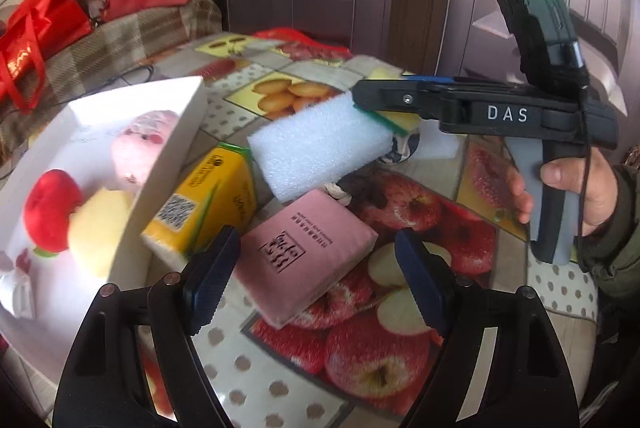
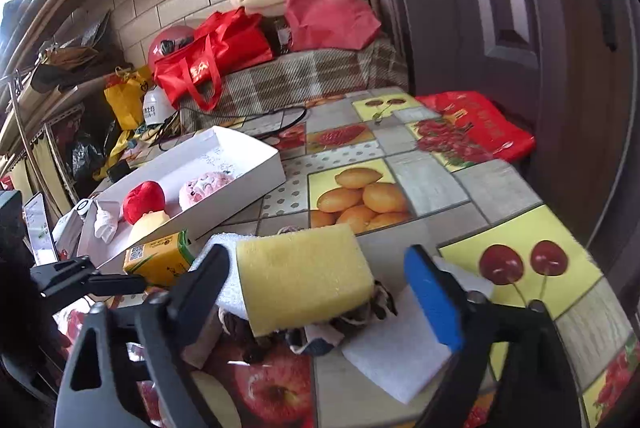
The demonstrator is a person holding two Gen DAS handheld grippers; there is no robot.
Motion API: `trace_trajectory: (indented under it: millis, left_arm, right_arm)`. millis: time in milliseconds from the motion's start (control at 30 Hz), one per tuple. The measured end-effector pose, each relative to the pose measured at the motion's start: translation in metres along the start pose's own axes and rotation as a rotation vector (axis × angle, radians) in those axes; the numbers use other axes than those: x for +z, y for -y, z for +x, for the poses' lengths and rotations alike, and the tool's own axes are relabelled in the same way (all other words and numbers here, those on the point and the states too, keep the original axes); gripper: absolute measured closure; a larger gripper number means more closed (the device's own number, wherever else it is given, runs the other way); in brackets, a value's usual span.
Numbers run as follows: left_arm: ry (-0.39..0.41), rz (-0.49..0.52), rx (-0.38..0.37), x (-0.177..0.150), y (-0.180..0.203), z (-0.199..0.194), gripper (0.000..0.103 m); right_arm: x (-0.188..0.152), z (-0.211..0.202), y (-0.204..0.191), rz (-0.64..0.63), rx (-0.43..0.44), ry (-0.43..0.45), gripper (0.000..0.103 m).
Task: Organize soft objects
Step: 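Grasp the yellow-green scrub sponge with the right tool while the left tool approaches the pink tissue pack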
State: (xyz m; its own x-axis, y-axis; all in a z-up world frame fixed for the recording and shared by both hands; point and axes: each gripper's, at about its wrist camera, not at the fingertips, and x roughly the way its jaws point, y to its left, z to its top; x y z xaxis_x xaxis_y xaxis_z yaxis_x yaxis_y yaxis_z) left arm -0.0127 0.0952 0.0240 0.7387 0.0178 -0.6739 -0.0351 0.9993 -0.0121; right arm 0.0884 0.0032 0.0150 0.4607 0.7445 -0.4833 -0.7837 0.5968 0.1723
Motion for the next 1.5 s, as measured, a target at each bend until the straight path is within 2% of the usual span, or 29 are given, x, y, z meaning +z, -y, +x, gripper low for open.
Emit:
trace_trajectory:
  millis: [67,267,400,533,667,1033,1167,1400,1500]
  left_arm:
    - [-0.015,0.001,0.006,0.003,0.002,0.005,0.023]
    - [-0.016,0.006,0.021,0.002,0.0,0.007,0.023]
    - [0.051,-0.003,0.005,0.002,-0.005,-0.006,0.023]
    - [-0.029,-0.039,-0.038,0.007,-0.017,0.01,0.023]
    - [-0.072,-0.019,-0.048,0.011,-0.015,0.02,0.023]
    - [-0.065,0.102,-0.05,-0.002,0.008,0.008,0.028]
    - [-0.069,0.1,-0.041,-0.001,0.008,0.01,0.026]
    - [-0.102,0.071,-0.072,0.002,0.003,0.018,0.02]
    - [-0.125,0.076,-0.053,0.001,0.004,0.023,0.022]
  right_arm:
    - [-0.001,0.002,0.001,0.001,0.016,-0.018,0.033]
    - [-0.001,-0.001,-0.004,-0.024,0.03,-0.011,0.045]
    - [-0.001,-0.006,-0.004,-0.027,0.029,0.013,0.045]
    - [-0.001,-0.005,-0.003,-0.018,0.03,0.011,0.045]
    - [0.0,-0.005,0.001,-0.001,0.036,0.014,0.045]
    - [0.0,-0.009,0.0,0.006,0.043,0.037,0.046]
    - [0.0,-0.009,0.0,0.012,0.045,0.035,0.046]
    - [0.0,-0.009,0.001,0.015,0.046,0.035,0.046]
    - [0.0,-0.009,0.002,0.015,0.045,0.036,0.046]
